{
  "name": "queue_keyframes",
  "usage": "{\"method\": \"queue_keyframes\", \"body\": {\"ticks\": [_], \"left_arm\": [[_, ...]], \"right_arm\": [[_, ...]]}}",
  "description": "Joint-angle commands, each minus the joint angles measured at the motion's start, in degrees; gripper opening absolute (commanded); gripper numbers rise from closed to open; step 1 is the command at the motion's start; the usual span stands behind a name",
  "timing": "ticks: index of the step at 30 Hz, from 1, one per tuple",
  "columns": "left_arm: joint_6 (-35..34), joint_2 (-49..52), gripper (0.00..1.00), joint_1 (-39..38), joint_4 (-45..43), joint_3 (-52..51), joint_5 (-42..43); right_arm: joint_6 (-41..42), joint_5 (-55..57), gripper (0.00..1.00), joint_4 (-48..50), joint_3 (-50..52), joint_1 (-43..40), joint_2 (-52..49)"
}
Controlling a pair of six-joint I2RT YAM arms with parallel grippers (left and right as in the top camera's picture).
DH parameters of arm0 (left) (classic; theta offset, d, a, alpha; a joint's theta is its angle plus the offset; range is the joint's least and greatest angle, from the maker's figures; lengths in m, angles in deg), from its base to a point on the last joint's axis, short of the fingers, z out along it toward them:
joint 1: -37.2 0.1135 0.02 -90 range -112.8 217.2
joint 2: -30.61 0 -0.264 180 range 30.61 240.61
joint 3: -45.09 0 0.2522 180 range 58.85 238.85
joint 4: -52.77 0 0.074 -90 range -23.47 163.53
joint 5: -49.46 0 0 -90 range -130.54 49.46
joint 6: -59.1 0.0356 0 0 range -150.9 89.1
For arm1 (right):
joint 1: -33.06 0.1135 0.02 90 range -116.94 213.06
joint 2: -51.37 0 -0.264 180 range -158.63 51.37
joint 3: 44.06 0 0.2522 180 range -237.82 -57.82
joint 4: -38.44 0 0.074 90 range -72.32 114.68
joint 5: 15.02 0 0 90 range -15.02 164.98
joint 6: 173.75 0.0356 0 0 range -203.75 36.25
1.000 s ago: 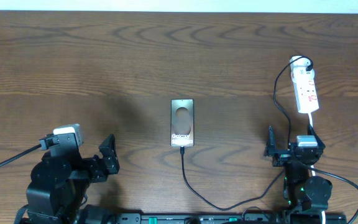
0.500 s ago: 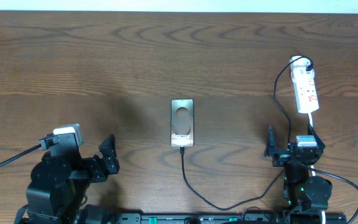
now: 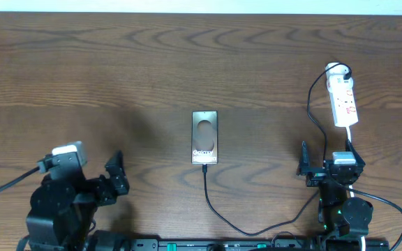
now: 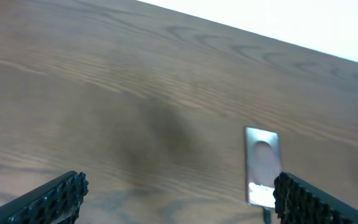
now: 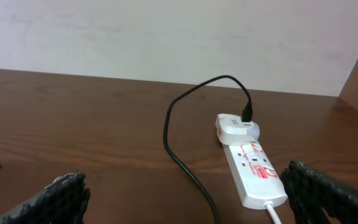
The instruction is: Plug charger to phone and switch on socket
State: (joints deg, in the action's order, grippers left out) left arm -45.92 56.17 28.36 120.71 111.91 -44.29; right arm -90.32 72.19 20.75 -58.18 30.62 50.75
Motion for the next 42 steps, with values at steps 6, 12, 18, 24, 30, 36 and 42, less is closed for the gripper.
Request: {"method": "queue_keyframes", "body": {"ticks": [6, 12, 18, 24, 30, 36, 42], "left_arm": [[2.4, -13.1, 0.98, 1.9, -7.1, -11.3, -1.4], [8.0, -19.4, 0.98, 1.9, -25.7, -24.9, 3.7], [7.9, -20.2, 0.98, 1.9, -44.6, -36.9, 4.9], [7.9, -23.3, 0.98, 2.4, -49.8, -44.0, 5.1], [8.3, -25.5, 0.98, 5.1, -54.0, -49.7, 6.3], [15.0, -25.5, 0.98, 5.7, -60.0, -52.9, 7.9], [20.6, -25.5, 0.98, 5.7, -51.5, -52.9, 10.4]], "right_arm": [[-0.8, 0.5, 0.99, -0.3, 0.0, 0.2, 0.3], [-0.8, 0.5, 0.99, -0.3, 0.0, 0.2, 0.3], [-0.8, 0.5, 0.99, -0.3, 0.0, 0.2, 0.3], [-0.8, 0.5, 0.99, -0.3, 0.0, 0.2, 0.3], [-0.8, 0.5, 0.99, -0.3, 0.0, 0.2, 0.3], [-0.8, 0.5, 0.99, -0.3, 0.0, 0.2, 0.3], [-0.8, 0.5, 0.99, -0.3, 0.0, 0.2, 0.3]]}}
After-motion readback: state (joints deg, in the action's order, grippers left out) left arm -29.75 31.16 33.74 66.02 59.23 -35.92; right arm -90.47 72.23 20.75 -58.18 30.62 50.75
